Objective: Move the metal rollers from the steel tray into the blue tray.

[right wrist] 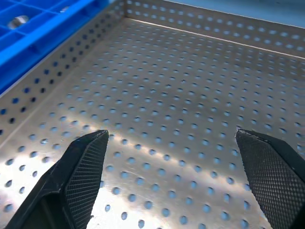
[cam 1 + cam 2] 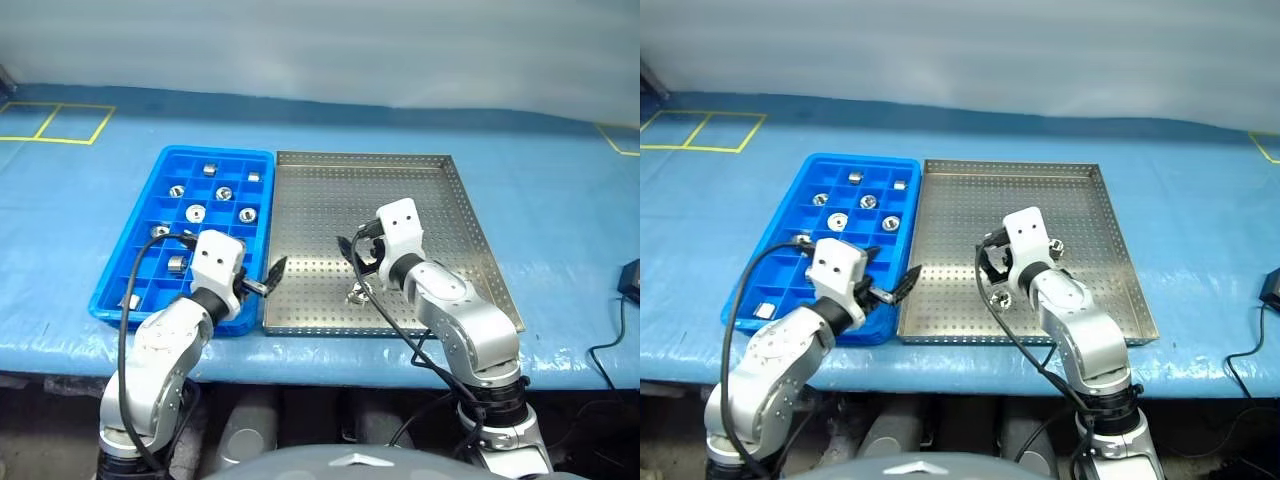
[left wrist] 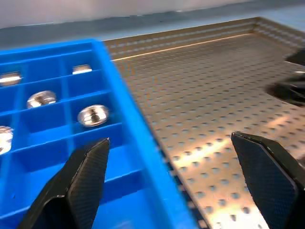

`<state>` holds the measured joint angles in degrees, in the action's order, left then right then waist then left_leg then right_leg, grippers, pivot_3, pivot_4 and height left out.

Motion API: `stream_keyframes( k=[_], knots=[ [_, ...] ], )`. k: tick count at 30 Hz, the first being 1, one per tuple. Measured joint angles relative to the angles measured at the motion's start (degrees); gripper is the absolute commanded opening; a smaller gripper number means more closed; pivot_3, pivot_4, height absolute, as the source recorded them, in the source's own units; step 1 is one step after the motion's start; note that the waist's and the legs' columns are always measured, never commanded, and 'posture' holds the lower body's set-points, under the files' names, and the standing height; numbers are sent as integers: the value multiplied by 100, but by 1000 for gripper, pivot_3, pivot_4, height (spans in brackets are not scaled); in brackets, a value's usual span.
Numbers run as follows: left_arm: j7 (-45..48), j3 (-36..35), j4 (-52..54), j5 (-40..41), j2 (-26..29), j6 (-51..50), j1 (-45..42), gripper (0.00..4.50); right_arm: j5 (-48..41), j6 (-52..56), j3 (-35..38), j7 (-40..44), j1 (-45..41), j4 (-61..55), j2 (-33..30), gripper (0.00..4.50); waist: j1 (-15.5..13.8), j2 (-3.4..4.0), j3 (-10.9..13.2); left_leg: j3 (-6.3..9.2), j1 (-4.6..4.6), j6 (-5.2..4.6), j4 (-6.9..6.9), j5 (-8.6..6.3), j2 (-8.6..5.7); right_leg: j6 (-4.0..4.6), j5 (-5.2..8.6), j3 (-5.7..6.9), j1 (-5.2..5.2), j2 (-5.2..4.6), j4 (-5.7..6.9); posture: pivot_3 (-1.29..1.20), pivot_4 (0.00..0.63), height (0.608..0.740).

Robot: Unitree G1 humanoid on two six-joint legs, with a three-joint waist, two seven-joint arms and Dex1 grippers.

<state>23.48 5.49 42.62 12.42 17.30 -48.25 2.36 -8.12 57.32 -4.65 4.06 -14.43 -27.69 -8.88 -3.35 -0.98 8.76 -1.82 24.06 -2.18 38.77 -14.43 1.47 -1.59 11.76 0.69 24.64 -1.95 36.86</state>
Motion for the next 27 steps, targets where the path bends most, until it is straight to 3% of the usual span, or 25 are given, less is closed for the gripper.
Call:
stream_keyframes(
  k=[5, 16, 19, 25, 27],
  knots=[
    [818, 720, 10, 430, 585, 179, 64, 4437, 391, 46, 184, -570, -124, 510, 220, 4500, 187, 8, 4, -7, -6, 0, -1, 0, 4, 0, 1, -13, -1, 17, 1, 65, 150, 740],
    [945, 1080, 10, 639, 742, 394, 70, 4437, 574, -662, 912, -1210, -905, 2332, 734, 4500, 259, 22, 13, -14, -13, -1, -5, 1, 6, -6, -2, -43, -3, 38, 2, 90, 150, 740],
    [860, 1080, 10, 637, 741, 421, 71, 4500, 551, -671, 1079, -1295, -1003, 2573, 861, 3903, 252, 23, 13, -14, -14, -1, -8, 1, 5, -7, -3, -46, -3, 40, 2, 106, 150, 740],
    [691, 1080, 10, 633, 742, 445, 101, 4500, 547, -522, 1172, -1336, -1040, 2647, 1005, 1937, 246, 24, 13, -15, -17, -1, -11, 1, 5, -7, -3, -50, -3, 41, 3, 123, 150, 740],
    [644, 1078, 10, 633, 743, 468, 113, 4500, 546, -425, 1169, -1340, -1080, 2628, 1050, 1684, 243, 25, 13, -16, -19, -1, -12, 1, 6, -7, -3, -50, -3, 42, 3, 133, 150, 740]
  ],
)
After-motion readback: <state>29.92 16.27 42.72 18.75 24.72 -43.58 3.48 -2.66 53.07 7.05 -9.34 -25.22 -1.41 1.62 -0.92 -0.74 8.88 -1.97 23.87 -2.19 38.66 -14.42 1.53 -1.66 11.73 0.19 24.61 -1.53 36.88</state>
